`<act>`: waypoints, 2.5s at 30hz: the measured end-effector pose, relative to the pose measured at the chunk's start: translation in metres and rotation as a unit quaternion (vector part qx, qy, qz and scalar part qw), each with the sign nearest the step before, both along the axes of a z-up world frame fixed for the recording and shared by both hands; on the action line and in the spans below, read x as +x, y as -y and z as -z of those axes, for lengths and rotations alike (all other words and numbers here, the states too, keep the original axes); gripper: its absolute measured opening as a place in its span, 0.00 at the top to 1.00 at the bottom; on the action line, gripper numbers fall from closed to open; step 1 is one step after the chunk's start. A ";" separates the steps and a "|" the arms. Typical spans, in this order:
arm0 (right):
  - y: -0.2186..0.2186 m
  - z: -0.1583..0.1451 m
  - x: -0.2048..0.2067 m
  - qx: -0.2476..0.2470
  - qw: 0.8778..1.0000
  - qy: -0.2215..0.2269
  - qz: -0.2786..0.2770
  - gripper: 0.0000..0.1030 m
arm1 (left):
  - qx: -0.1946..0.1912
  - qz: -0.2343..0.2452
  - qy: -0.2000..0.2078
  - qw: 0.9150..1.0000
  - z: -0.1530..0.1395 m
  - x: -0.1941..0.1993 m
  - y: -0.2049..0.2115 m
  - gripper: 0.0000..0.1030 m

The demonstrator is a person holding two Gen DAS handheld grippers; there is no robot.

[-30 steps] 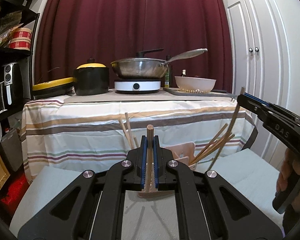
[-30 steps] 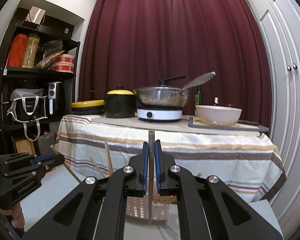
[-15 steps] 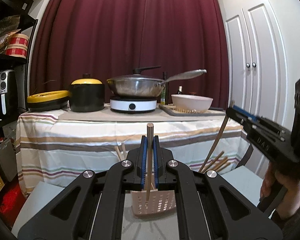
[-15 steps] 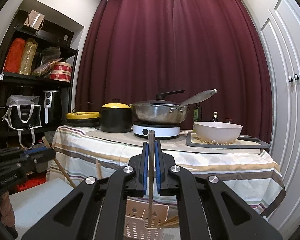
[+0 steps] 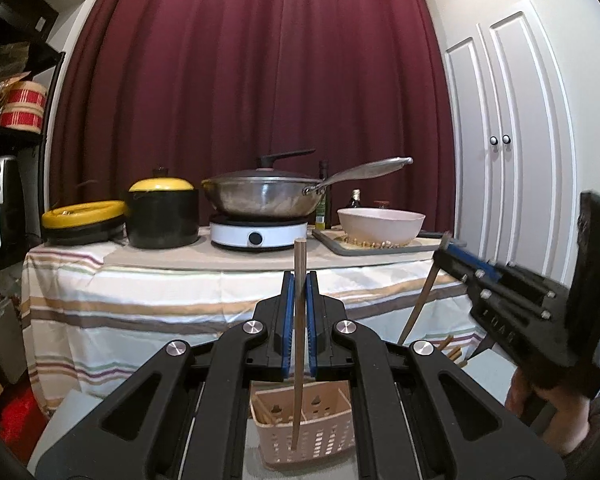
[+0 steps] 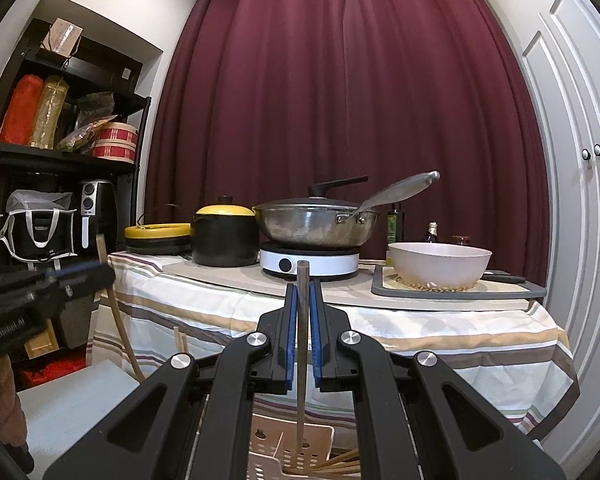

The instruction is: Organize utensils

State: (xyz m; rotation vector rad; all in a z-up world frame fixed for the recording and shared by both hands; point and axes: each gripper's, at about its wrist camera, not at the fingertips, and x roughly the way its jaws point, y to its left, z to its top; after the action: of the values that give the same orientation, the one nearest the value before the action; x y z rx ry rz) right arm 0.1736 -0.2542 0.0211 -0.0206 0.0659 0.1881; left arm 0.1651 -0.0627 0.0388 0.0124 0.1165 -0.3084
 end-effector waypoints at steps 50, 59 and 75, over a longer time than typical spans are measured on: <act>-0.003 0.049 0.045 0.016 0.997 -0.073 -0.002 0.63 | 0.010 -0.027 -0.058 0.998 0.057 0.079 0.000 0.41; -0.001 0.036 0.010 0.008 0.998 -0.057 0.020 0.37 | 0.011 -0.041 -0.037 0.998 0.042 0.037 -0.006 0.20; -0.005 0.064 -0.074 -0.013 0.994 -0.093 0.061 0.23 | 0.029 -0.088 -0.090 0.992 0.089 -0.053 -0.021 0.12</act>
State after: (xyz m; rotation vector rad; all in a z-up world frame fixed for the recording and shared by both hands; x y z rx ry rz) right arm 0.1000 -0.2491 -0.0434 -0.0245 0.2539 0.0673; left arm 0.1122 -0.0415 -0.0503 0.0318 0.3045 -0.1301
